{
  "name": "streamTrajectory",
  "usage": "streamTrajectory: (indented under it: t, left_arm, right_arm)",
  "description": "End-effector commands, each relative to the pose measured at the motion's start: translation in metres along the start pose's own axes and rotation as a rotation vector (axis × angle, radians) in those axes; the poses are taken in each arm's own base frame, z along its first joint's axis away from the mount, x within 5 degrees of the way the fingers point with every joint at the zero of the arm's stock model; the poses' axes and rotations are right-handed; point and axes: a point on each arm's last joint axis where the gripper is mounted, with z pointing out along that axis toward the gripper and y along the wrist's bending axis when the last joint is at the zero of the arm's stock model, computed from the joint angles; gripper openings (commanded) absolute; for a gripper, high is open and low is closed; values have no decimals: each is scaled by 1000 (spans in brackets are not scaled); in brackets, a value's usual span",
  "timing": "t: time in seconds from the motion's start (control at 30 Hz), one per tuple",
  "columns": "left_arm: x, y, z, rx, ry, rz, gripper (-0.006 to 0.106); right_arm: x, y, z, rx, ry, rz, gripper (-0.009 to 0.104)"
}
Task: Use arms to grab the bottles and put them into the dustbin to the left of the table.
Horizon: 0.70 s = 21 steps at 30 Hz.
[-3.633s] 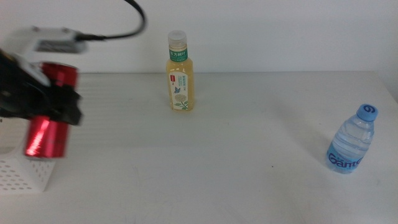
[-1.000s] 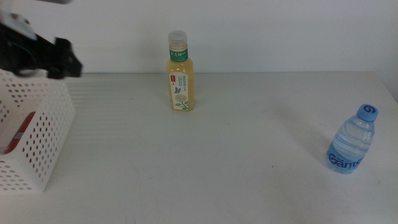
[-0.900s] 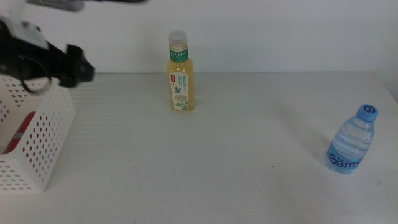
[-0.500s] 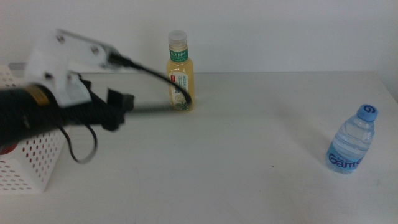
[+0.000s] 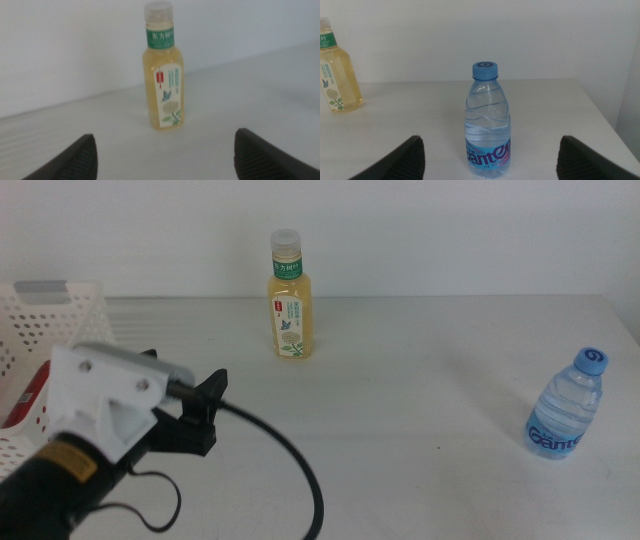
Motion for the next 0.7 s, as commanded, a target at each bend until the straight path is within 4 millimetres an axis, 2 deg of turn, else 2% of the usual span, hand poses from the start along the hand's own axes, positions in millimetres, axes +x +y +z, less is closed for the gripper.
streamTrajectory:
  t: [0.0,0.1,0.27,0.67]
  left_arm:
    - [-13,0,-4,-20,-200,-50,90]
    - [-2,0,-6,-14,-227,-86,90]
    - [5,-4,6,7,-195,-105,90]
    - [-2,-16,66,29,-182,-63,90]
  right_arm:
    - [-11,0,-3,3,-112,-12,76]
    - [-11,0,-3,3,-112,-12,76]
    - [-11,0,-3,3,-112,-12,76]
    - [-11,0,-3,3,-112,-12,76]
